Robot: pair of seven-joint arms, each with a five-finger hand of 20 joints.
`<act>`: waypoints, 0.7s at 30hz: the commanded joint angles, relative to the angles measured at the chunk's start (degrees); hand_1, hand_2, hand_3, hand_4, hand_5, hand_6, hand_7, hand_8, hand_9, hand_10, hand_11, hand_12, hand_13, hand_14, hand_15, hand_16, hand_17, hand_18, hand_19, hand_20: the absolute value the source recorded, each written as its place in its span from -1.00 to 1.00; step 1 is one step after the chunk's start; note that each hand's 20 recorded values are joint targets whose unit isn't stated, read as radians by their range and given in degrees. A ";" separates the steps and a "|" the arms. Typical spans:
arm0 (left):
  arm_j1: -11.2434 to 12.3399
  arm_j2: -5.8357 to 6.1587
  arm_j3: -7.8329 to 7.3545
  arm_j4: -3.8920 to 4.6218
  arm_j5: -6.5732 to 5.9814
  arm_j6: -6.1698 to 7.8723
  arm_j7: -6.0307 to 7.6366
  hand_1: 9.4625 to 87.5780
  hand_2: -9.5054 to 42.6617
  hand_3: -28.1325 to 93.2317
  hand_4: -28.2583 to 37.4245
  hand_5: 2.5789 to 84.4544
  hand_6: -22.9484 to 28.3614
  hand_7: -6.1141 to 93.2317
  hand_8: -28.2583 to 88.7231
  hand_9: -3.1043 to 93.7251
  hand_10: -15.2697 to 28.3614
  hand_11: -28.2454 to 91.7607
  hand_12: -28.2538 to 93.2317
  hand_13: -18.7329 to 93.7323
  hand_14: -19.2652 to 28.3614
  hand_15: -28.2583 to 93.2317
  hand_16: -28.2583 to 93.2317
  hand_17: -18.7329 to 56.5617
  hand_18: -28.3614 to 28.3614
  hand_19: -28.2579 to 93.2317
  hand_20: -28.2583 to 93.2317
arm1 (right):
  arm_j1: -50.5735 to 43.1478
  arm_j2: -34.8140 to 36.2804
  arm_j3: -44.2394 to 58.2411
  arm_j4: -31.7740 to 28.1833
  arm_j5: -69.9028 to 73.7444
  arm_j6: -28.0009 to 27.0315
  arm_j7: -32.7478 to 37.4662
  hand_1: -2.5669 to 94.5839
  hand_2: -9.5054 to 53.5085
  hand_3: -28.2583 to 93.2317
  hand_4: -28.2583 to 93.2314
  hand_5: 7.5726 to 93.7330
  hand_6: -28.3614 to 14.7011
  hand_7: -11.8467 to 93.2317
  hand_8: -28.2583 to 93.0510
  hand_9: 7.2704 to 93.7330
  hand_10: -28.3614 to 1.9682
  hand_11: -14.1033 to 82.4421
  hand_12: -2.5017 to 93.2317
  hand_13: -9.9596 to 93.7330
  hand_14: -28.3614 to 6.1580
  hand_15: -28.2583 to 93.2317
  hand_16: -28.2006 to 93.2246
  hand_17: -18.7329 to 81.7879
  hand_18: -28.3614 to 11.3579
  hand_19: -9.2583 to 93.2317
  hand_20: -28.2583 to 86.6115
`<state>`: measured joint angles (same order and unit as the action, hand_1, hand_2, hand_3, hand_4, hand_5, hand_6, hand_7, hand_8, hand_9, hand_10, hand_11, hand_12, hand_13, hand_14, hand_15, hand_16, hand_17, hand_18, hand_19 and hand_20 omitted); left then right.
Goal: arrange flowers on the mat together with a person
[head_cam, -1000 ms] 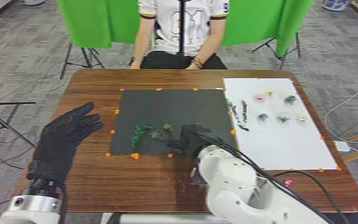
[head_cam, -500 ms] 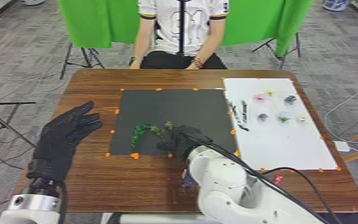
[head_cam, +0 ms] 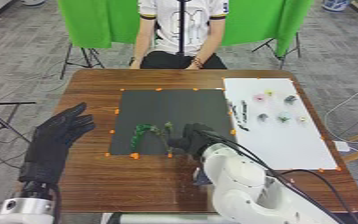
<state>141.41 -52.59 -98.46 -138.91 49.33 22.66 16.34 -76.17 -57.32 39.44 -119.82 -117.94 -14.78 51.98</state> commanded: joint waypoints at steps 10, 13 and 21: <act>12.29 -7.94 -14.01 -0.97 -1.67 -3.58 6.12 -0.76 -0.55 0.76 -1.00 -0.19 0.15 -0.62 -0.68 -0.24 0.55 -0.14 -0.34 -0.20 0.98 0.37 -0.69 -0.70 0.95 0.32 -0.29 | -29.72 -1.68 42.46 -5.37 51.81 16.22 -27.44 -0.55 -0.23 0.56 -0.91 0.05 0.00 -0.56 -0.71 0.05 -0.75 -0.24 -0.64 0.08 -0.65 0.49 -0.44 -0.33 -0.97 0.55 -0.52; 12.89 -8.97 -14.61 -0.68 -1.54 -4.50 6.13 -0.79 -0.54 0.74 -1.00 -0.19 0.14 -0.62 -0.67 -0.25 0.52 -0.16 -0.34 -0.21 0.96 0.33 -0.68 -0.71 0.95 0.29 -0.30 | -31.77 -2.32 45.43 -4.63 59.53 17.93 -31.99 -0.56 -0.27 0.60 -0.93 0.01 0.05 -0.56 -0.71 -0.01 -0.68 -0.30 -0.63 0.02 -0.66 0.43 -0.43 -0.39 -0.94 0.44 -0.44; 11.68 -8.39 -11.73 1.26 0.03 -7.93 6.50 -0.86 -0.69 0.76 -1.00 -0.19 0.10 -0.62 -0.68 -0.24 0.49 -0.18 -0.34 -0.21 0.92 0.28 -0.66 -0.75 0.89 0.25 -0.31 | -36.57 -3.54 50.32 -3.47 69.17 17.31 -41.05 -0.59 -0.32 0.64 -0.96 -0.11 0.14 -0.57 -0.70 -0.14 -0.53 -0.39 -0.64 -0.11 -0.65 0.27 -0.41 -0.47 -0.86 0.28 -0.34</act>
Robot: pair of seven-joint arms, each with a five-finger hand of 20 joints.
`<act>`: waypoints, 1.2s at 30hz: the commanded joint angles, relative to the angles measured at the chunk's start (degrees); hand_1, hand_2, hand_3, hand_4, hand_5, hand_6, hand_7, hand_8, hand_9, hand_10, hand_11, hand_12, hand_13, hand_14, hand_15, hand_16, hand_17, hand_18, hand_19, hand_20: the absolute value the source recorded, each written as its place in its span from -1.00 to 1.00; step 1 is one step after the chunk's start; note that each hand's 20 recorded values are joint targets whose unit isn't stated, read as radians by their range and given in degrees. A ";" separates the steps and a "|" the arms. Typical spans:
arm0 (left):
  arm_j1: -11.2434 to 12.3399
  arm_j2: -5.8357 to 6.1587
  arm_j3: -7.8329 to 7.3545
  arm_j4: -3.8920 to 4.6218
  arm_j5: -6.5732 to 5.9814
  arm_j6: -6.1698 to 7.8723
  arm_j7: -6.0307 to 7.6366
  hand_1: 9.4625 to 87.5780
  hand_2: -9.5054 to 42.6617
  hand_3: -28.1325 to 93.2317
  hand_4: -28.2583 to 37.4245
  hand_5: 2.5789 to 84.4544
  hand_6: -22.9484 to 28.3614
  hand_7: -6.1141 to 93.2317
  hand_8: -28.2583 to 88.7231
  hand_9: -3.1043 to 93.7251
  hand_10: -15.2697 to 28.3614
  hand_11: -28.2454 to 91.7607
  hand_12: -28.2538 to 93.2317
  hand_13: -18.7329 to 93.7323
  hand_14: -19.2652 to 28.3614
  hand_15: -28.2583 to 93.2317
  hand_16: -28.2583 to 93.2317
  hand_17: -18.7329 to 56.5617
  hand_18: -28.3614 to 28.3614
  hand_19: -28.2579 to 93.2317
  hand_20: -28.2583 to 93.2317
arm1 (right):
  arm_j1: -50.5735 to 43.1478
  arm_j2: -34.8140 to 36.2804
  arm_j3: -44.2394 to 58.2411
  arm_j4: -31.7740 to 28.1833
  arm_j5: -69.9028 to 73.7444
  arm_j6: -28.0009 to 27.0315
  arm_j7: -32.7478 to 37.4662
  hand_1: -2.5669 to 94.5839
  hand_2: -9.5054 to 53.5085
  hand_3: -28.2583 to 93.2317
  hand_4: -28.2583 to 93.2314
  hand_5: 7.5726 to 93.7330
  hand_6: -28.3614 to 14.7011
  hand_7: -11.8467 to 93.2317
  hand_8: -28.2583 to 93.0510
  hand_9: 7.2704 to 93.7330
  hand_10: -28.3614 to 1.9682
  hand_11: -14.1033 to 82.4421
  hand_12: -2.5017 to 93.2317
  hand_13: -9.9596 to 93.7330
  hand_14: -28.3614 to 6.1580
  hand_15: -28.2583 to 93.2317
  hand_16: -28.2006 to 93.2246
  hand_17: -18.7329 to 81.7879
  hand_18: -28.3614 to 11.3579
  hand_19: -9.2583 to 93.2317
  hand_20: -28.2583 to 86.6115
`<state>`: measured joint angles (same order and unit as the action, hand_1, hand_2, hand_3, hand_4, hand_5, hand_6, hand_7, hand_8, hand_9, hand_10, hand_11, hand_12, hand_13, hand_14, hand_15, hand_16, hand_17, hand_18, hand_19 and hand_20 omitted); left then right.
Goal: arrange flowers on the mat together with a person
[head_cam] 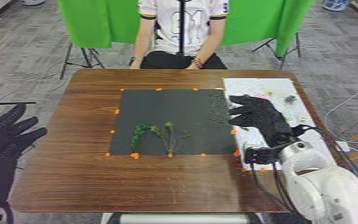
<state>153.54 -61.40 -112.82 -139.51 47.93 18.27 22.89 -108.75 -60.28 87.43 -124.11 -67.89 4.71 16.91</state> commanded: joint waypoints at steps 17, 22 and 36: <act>-5.46 3.80 7.38 2.82 1.63 -2.04 -0.46 -0.82 -0.80 0.74 -1.00 -0.32 0.05 -0.57 -0.70 -0.27 0.49 -0.18 -0.32 -0.23 0.91 0.29 -0.64 -0.76 0.86 0.23 -0.26 | -6.13 -0.56 3.76 1.43 22.92 -3.94 -11.91 -0.60 -0.35 0.67 -0.97 -0.12 0.20 -0.56 -0.71 -0.14 -0.45 -0.41 -0.63 -0.11 -0.60 0.23 -0.37 -0.49 -0.85 0.21 -0.27; -5.63 4.03 7.49 2.49 0.97 -0.84 -1.01 -0.82 -0.77 0.74 -1.00 -0.32 0.04 -0.57 -0.70 -0.27 0.50 -0.17 -0.32 -0.23 0.92 0.29 -0.64 -0.75 0.86 0.22 -0.26 | -6.43 -0.60 3.66 1.62 23.35 -4.04 -11.77 -0.60 -0.35 0.67 -0.97 -0.12 0.21 -0.55 -0.71 -0.13 -0.44 -0.40 -0.63 -0.10 -0.60 0.23 -0.37 -0.49 -0.84 0.21 -0.26; -5.35 5.50 8.21 2.29 0.00 1.36 -0.89 -0.78 -0.70 0.73 -1.00 -0.31 0.08 -0.56 -0.70 -0.27 0.54 -0.14 -0.33 -0.24 0.93 0.32 -0.65 -0.76 0.85 0.23 -0.26 | -6.78 -0.67 3.84 2.26 23.30 -4.74 -10.33 -0.61 -0.34 0.67 -0.97 -0.10 0.20 -0.55 -0.71 -0.11 -0.45 -0.39 -0.63 -0.08 -0.59 0.25 -0.36 -0.48 -0.84 0.20 -0.24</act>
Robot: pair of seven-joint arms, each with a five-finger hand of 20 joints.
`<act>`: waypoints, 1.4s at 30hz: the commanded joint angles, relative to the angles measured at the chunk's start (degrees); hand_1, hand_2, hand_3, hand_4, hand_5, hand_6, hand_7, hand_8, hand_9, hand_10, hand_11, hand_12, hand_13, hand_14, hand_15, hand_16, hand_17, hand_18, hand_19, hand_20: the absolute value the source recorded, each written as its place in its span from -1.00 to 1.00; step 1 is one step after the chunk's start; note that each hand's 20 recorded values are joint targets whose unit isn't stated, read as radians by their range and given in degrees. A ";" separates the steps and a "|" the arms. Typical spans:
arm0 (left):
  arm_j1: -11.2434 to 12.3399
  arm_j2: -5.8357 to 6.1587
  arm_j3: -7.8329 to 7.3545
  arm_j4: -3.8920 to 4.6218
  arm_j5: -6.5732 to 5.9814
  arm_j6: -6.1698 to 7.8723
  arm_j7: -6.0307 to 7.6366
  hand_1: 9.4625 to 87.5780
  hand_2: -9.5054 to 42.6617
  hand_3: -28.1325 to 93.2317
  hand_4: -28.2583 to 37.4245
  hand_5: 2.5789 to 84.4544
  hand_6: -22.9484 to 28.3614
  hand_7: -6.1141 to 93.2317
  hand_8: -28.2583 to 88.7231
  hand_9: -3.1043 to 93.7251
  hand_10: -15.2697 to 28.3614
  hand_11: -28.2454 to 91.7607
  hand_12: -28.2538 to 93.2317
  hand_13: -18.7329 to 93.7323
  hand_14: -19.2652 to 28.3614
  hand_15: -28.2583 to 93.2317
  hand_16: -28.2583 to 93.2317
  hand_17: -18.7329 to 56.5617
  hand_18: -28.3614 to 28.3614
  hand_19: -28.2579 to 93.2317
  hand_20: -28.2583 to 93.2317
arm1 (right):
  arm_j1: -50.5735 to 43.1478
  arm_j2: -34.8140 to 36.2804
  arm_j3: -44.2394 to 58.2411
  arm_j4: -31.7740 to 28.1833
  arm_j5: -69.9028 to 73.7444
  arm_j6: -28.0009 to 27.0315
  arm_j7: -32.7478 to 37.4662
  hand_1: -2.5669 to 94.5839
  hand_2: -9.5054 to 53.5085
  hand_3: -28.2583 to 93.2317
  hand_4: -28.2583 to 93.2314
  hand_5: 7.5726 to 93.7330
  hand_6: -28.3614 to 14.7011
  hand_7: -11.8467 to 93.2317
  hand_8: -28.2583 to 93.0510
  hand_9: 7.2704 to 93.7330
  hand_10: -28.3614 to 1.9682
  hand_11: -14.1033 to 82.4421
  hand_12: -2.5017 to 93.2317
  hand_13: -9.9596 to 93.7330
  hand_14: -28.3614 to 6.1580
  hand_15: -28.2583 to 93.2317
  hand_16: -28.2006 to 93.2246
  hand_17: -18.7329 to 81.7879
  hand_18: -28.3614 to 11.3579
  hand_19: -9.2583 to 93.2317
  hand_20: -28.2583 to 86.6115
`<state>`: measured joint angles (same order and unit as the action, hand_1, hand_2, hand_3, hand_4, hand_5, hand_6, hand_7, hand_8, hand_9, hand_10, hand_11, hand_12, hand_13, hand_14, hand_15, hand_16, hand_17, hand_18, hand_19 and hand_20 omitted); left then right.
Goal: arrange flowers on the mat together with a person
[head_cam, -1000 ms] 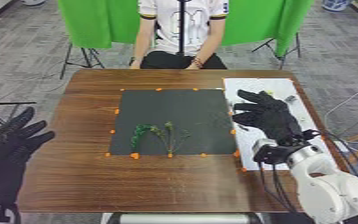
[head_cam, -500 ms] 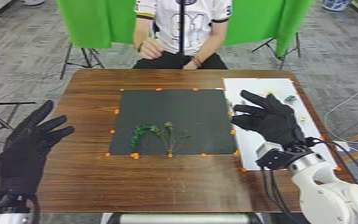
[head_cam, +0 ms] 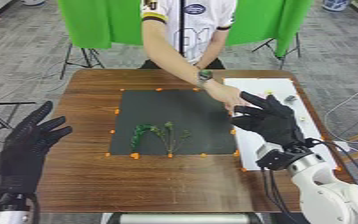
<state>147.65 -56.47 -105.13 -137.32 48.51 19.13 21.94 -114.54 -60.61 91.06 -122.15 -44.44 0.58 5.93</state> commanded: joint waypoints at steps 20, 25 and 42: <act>1.00 -0.38 1.05 -0.37 -0.04 0.89 -0.16 -0.76 -0.70 0.75 -1.00 -0.28 0.10 -0.56 -0.70 -0.25 0.56 -0.12 -0.33 -0.24 0.93 0.33 -0.66 -0.76 0.83 0.24 -0.26 | 2.19 -0.87 -1.61 0.96 -0.36 -0.19 2.41 -0.61 -0.33 0.67 -0.97 -0.08 0.19 -0.54 -0.71 -0.08 -0.46 -0.37 -0.63 -0.07 -0.58 0.28 -0.37 -0.46 -0.82 0.22 -0.24; 0.30 -0.48 1.39 -0.26 0.25 0.48 -0.89 -0.75 -0.72 0.75 -1.00 -0.28 0.10 -0.57 -0.70 -0.25 0.56 -0.12 -0.33 -0.24 0.93 0.33 -0.66 -0.76 0.83 0.23 -0.26 | 1.87 -0.90 -1.76 0.65 -0.78 0.19 2.91 -0.60 -0.33 0.67 -0.97 -0.07 0.17 -0.54 -0.71 -0.07 -0.47 -0.37 -0.63 -0.06 -0.59 0.29 -0.38 -0.46 -0.82 0.22 -0.24; 0.36 -0.49 2.01 -0.42 0.27 0.72 -0.68 -0.74 -0.72 0.74 -1.00 -0.28 0.10 -0.57 -0.70 -0.25 0.56 -0.12 -0.33 -0.24 0.93 0.34 -0.67 -0.76 0.82 0.24 -0.26 | 2.05 -0.72 -1.24 0.26 -3.47 0.80 2.70 -0.58 -0.33 0.67 -0.96 -0.07 0.17 -0.53 -0.71 -0.04 -0.47 -0.34 -0.63 -0.04 -0.56 0.31 -0.38 -0.43 -0.82 0.26 -0.24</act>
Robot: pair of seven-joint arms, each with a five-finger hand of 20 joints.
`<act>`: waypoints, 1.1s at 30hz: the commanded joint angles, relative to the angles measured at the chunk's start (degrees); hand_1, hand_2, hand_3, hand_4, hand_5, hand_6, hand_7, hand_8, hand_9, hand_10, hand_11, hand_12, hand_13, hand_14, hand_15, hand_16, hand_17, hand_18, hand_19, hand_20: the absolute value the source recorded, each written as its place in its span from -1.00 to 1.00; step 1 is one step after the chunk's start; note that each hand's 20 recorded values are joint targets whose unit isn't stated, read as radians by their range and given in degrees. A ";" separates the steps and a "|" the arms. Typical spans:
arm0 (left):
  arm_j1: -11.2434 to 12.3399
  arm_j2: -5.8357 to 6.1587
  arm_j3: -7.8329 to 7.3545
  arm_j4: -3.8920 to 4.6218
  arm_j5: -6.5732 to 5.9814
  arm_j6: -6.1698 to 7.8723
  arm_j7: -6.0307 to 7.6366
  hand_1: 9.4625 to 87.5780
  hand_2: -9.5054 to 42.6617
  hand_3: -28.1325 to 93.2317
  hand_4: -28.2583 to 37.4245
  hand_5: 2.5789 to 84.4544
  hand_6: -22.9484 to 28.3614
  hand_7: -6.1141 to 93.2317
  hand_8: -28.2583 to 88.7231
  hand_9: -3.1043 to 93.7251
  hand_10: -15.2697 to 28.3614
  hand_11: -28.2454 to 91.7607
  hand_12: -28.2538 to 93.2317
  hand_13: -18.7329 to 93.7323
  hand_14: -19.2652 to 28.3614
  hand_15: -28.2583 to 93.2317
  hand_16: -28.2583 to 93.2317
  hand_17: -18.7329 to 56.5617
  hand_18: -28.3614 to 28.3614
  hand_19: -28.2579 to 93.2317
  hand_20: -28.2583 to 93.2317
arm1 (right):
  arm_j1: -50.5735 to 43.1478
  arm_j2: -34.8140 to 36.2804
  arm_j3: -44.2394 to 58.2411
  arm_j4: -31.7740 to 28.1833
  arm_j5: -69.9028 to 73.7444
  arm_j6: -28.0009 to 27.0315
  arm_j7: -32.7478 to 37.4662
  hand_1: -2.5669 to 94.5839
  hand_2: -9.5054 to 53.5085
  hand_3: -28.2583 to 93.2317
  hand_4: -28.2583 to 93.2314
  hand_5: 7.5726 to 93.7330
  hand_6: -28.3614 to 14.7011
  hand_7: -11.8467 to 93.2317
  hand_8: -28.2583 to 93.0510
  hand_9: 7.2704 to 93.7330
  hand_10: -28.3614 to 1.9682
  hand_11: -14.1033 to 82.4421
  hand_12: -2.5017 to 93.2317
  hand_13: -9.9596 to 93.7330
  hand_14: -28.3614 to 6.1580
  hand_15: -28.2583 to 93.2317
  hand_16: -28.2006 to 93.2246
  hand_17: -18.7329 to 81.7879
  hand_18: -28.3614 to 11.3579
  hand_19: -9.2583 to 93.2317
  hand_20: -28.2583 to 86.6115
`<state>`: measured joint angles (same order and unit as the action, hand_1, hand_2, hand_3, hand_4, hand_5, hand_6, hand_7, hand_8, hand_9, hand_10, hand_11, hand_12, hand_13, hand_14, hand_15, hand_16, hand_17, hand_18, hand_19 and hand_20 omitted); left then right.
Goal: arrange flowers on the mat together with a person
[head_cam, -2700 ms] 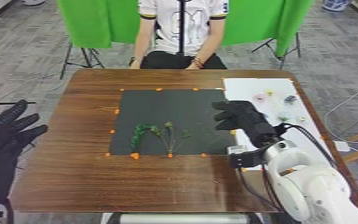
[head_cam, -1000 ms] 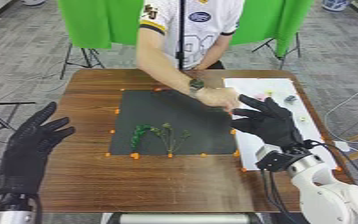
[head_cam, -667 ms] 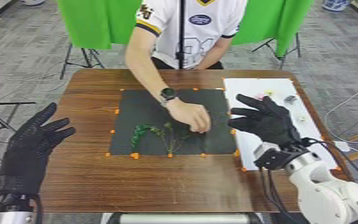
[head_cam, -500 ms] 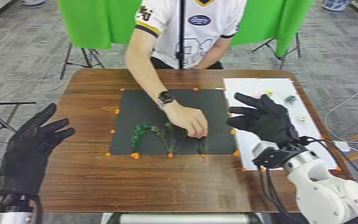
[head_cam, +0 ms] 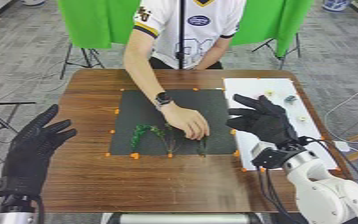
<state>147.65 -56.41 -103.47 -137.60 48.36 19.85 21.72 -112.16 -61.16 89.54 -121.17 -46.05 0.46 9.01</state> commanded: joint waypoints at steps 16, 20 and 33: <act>-0.36 -0.92 0.62 -0.13 0.65 -0.29 -1.12 -0.74 -0.69 0.74 -1.00 -0.28 0.11 -0.56 -0.70 -0.25 0.57 -0.12 -0.33 -0.24 0.94 0.34 -0.67 -0.76 0.82 0.24 -0.26 | -0.16 1.02 0.38 -1.21 -5.01 4.58 0.04 -0.57 -0.35 0.68 -0.96 -0.06 0.17 -0.54 -0.71 -0.02 -0.50 -0.28 -0.62 0.01 -0.56 0.38 -0.39 -0.40 -0.84 0.32 -0.23; -0.78 -1.05 0.65 0.00 0.77 -0.63 -1.59 -0.74 -0.68 0.74 -1.00 -0.28 0.11 -0.56 -0.70 -0.24 0.57 -0.12 -0.33 -0.24 0.94 0.34 -0.67 -0.76 0.83 0.24 -0.26 | -0.11 1.44 0.54 -1.27 -5.09 4.99 -0.17 -0.57 -0.36 0.67 -0.96 -0.06 0.17 -0.53 -0.71 -0.02 -0.50 -0.28 -0.63 0.01 -0.56 0.39 -0.39 -0.40 -0.84 0.33 -0.23; -0.97 -0.23 1.23 0.04 0.42 0.03 -0.88 -0.74 -0.66 0.74 -1.00 -0.28 0.11 -0.57 -0.70 -0.24 0.57 -0.12 -0.33 -0.24 0.94 0.34 -0.67 -0.76 0.82 0.24 -0.26 | 1.54 3.47 0.33 -1.35 -11.55 8.94 2.27 -0.56 -0.37 0.68 -0.95 -0.07 0.17 -0.53 -0.71 -0.03 -0.50 -0.28 -0.63 0.02 -0.56 0.41 -0.40 -0.37 -0.86 0.36 -0.23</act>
<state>146.80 -56.81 -102.75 -137.65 48.72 19.81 21.04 -111.83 -60.02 90.36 -122.04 -51.95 4.80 9.45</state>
